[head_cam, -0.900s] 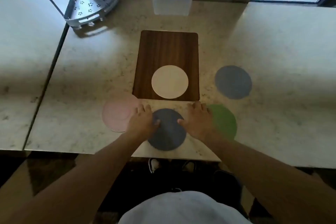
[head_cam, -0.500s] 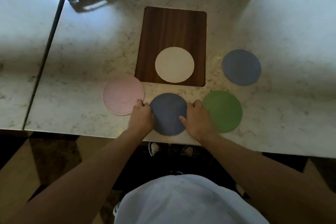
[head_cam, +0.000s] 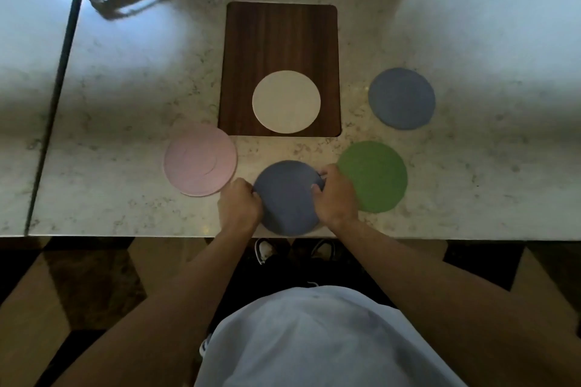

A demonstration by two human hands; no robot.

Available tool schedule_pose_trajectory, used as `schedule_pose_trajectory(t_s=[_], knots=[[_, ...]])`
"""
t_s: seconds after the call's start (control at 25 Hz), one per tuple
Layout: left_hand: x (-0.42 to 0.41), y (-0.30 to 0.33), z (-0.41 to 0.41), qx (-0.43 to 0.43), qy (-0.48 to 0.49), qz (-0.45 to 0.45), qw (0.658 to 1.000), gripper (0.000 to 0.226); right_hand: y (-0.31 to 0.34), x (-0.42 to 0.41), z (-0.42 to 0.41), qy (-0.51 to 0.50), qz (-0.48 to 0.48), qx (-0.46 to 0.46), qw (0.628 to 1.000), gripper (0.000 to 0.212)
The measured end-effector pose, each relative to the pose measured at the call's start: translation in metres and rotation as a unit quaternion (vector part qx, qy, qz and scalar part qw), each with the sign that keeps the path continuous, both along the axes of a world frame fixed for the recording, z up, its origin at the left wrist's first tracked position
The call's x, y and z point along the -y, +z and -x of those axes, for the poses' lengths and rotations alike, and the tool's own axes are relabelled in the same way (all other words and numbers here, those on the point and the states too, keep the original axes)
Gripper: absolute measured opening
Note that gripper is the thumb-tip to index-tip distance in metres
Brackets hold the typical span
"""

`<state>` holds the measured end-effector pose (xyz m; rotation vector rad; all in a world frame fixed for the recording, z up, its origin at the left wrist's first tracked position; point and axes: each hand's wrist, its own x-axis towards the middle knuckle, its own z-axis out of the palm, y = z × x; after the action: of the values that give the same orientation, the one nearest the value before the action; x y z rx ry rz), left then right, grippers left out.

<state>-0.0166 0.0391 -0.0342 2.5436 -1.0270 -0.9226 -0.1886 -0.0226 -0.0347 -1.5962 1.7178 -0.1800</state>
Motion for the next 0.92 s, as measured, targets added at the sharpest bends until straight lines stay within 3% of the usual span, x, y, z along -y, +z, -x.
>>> schedule_pose_trajectory(t_s=[0.2, 0.4, 0.68, 0.92], knots=[[0.011, 0.010, 0.028, -0.077, 0.056, 0.026, 0.995, 0.011, 0.009, 0.019, 0.040, -0.049, 0.029, 0.078, 0.995, 0.025], [0.062, 0.020, 0.070, -0.165, 0.030, 0.047, 0.985, 0.009, 0.012, 0.046, 0.109, -0.140, 0.072, 0.046, 0.986, 0.021], [0.099, 0.001, 0.125, -0.133, -0.052, 0.057, 0.988, 0.007, -0.007, 0.071, 0.160, -0.178, 0.085, 0.044, 0.979, 0.017], [0.093, -0.008, 0.132, -0.067, -0.039, 0.076, 0.994, 0.014, -0.020, 0.073, 0.164, -0.140, 0.115, 0.036, 0.983, 0.019]])
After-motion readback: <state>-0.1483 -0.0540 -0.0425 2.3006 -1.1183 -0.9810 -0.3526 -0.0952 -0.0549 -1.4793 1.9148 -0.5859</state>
